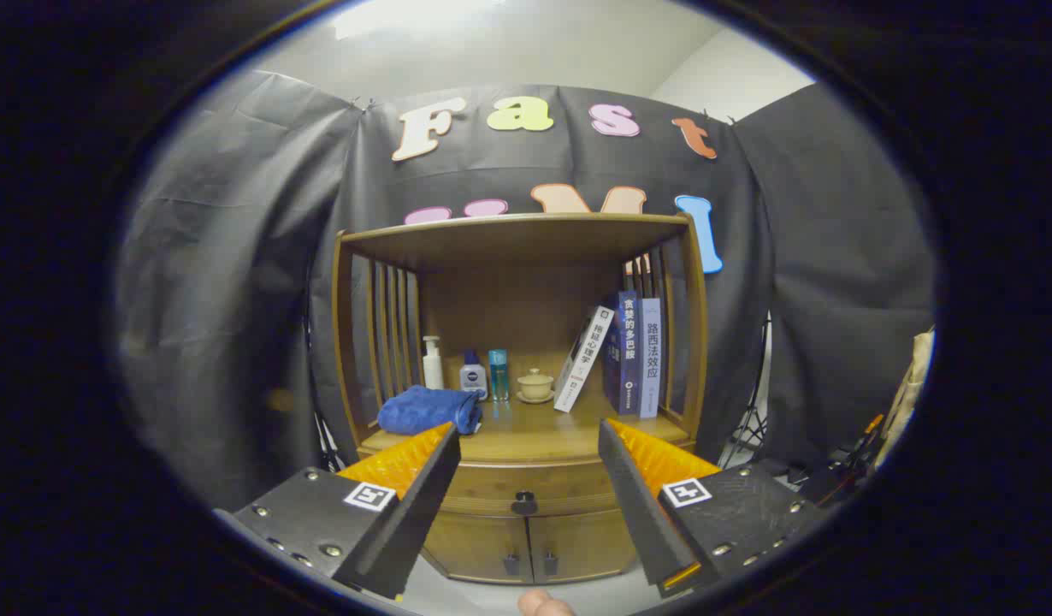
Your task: Pull open the drawer, take out the items inside it, and place them on the countertop above the cabinet.
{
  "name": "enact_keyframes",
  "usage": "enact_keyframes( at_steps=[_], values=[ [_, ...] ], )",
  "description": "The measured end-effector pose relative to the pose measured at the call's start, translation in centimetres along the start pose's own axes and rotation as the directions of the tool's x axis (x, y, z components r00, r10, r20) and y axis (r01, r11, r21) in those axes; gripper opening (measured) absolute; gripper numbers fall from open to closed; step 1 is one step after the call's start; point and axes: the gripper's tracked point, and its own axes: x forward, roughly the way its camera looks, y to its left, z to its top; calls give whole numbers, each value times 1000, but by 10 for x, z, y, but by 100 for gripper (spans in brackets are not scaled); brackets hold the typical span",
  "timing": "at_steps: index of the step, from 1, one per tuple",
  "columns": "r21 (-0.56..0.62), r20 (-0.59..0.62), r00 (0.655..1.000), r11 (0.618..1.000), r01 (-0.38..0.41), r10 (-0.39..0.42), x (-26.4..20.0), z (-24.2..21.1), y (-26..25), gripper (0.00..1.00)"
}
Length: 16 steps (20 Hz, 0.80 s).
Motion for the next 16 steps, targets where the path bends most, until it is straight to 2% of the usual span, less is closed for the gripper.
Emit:
enact_keyframes(
  at_steps=[16],
  values=[
    [26,-15,999,999,44,-44,20,-10,-23,98]
  ],
)
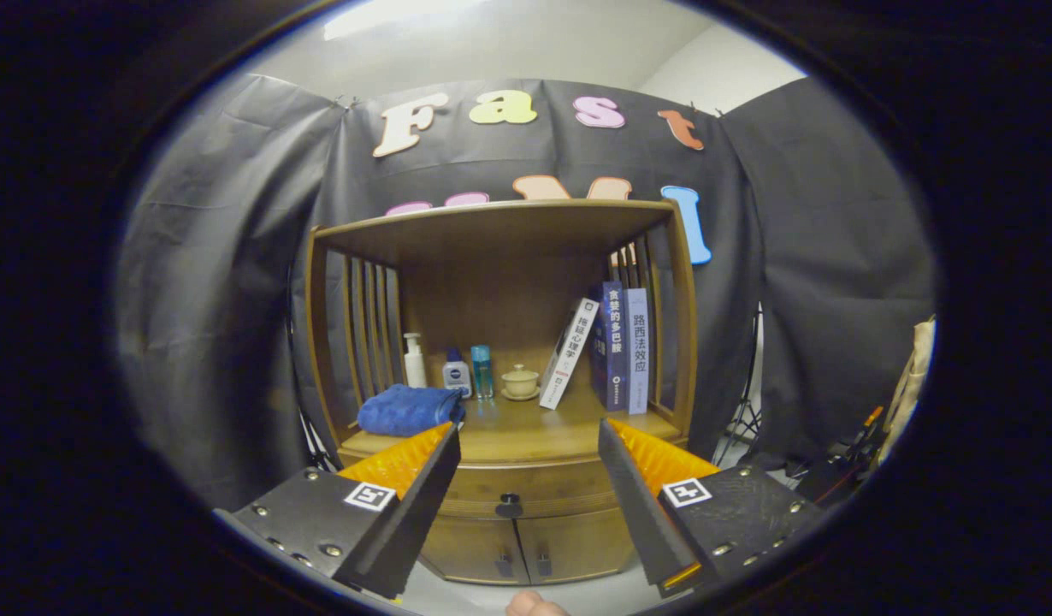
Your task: Pull open the drawer, take out the items inside it, and place them on the countertop above the cabinet.
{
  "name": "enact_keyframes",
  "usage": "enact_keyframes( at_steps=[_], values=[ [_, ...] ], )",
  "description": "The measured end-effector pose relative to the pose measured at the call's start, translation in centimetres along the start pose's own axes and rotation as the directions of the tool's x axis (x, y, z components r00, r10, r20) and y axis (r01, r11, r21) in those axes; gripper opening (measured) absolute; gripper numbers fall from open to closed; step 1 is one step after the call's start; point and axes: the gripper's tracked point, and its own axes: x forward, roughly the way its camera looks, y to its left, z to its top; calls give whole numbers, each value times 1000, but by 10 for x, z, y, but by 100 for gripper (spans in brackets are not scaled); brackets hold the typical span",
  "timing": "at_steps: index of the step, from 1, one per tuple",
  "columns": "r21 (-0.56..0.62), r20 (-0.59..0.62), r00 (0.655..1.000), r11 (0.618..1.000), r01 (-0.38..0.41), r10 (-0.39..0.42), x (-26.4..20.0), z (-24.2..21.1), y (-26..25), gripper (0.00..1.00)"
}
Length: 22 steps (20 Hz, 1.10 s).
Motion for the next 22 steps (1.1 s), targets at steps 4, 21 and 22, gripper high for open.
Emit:
enact_keyframes(
  at_steps=[4,21,22],
  values=[
    [-16,10,1000,1000,17,-17,16,-15,-6,98],
    [-53,-203,978,998,40,-50,150,-205,22,98],
    [-62,-221,974,997,47,-60,149,-209,21,89]
  ],
)
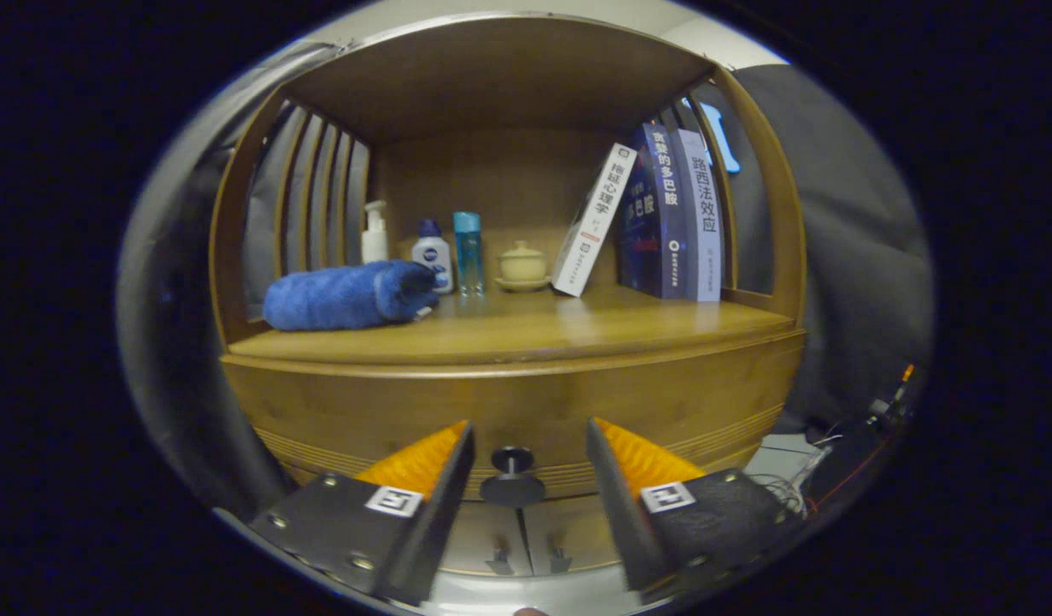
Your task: Pull open the drawer, take out the items inside it, and place them on the countertop above the cabinet.
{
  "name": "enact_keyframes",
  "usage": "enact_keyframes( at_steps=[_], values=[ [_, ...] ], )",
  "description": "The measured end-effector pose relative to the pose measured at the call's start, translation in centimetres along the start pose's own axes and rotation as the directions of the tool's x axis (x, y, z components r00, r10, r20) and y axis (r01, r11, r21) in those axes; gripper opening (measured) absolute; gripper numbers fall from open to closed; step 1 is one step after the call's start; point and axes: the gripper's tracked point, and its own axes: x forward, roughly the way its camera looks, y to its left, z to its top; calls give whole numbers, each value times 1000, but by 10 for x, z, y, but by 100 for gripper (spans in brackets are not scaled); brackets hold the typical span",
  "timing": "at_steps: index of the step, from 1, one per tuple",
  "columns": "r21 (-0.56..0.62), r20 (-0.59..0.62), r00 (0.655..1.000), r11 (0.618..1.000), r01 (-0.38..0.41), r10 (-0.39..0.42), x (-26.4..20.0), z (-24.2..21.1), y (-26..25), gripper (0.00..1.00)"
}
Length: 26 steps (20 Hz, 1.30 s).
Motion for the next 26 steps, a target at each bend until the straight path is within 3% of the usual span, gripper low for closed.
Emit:
enact_keyframes(
  at_steps=[3,5,6,12,16,26],
  values=[
    [-10,-42,998,999,-37,37,8,-15,12,62],
    [-34,-33,999,998,-43,42,6,-18,17,63],
    [-43,-16,999,998,-36,36,6,-16,16,44],
    [-131,-44,999,991,-36,30,11,-25,18,43],
    [-142,-15,998,988,-59,58,6,-25,19,33],
    [-95,-14,997,993,-71,70,-106,-46,9,33]
  ],
)
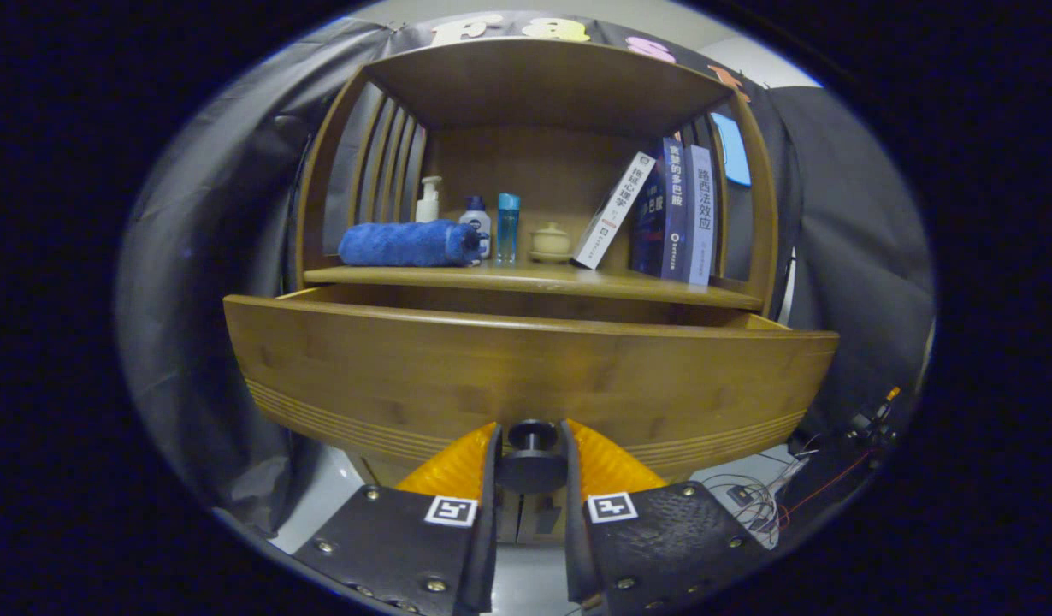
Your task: Pull open the drawer, take out the items inside it, and place them on the countertop above the cabinet.
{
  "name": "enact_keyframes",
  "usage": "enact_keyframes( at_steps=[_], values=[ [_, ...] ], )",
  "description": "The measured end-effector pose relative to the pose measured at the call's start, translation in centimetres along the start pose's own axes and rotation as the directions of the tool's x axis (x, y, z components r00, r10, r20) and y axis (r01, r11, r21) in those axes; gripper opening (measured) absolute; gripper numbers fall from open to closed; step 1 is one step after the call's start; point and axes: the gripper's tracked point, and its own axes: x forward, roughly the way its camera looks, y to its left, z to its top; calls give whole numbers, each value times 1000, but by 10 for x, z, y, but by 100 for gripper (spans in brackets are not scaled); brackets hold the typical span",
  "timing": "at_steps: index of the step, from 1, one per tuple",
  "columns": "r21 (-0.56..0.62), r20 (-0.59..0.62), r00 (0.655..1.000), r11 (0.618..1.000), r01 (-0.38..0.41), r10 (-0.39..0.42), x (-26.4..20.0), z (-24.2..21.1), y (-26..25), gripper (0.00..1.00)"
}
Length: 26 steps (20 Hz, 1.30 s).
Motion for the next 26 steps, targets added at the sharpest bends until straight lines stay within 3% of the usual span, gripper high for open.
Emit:
enact_keyframes(
  at_steps=[6,8,10,11,14,17,22,26],
  values=[
    [-1,-43,998,999,-41,41,-53,-15,1,33],
    [-24,43,999,999,-24,25,-74,12,-5,33],
    [-63,164,986,998,25,-15,-95,49,-13,6],
    [-69,189,981,997,45,-32,-98,70,-14,6],
    [-30,166,986,999,-12,17,-104,100,2,52],
    [-42,154,988,999,4,2,-87,127,0,65],
    [-37,2,1000,999,-12,12,-31,133,13,89],
    [-19,-186,983,1000,-16,13,14,110,16,95]
  ],
)
